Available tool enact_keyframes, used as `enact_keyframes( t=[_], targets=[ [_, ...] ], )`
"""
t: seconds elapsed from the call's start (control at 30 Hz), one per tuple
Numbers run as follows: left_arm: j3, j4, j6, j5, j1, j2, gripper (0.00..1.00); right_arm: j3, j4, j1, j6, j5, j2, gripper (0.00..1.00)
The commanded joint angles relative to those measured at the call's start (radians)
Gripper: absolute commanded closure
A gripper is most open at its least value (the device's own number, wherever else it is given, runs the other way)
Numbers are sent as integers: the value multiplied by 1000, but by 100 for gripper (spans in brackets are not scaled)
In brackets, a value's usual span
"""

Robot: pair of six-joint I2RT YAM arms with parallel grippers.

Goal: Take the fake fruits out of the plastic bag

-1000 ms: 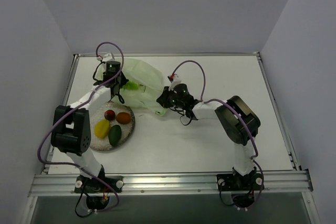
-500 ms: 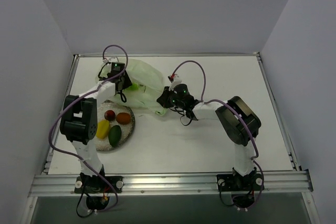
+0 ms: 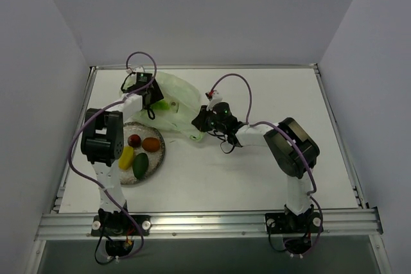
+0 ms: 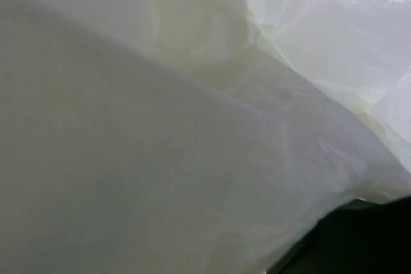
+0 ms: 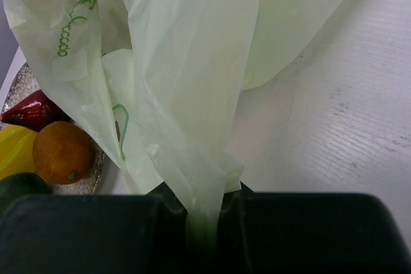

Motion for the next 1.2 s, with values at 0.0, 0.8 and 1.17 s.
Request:
enact_keyframes(
  t=[0.0,0.8,1.17],
  targets=[
    [63,13,25,-43,15,33,34,13,15,9,0,4,-33,100],
    [-89,149,9,-3,6,-207,98,2,24,9,0,20,-39,100],
    [-141,111,-88,187,-40,-306,98,34,6,9,-3,39,-50,100]
  ],
)
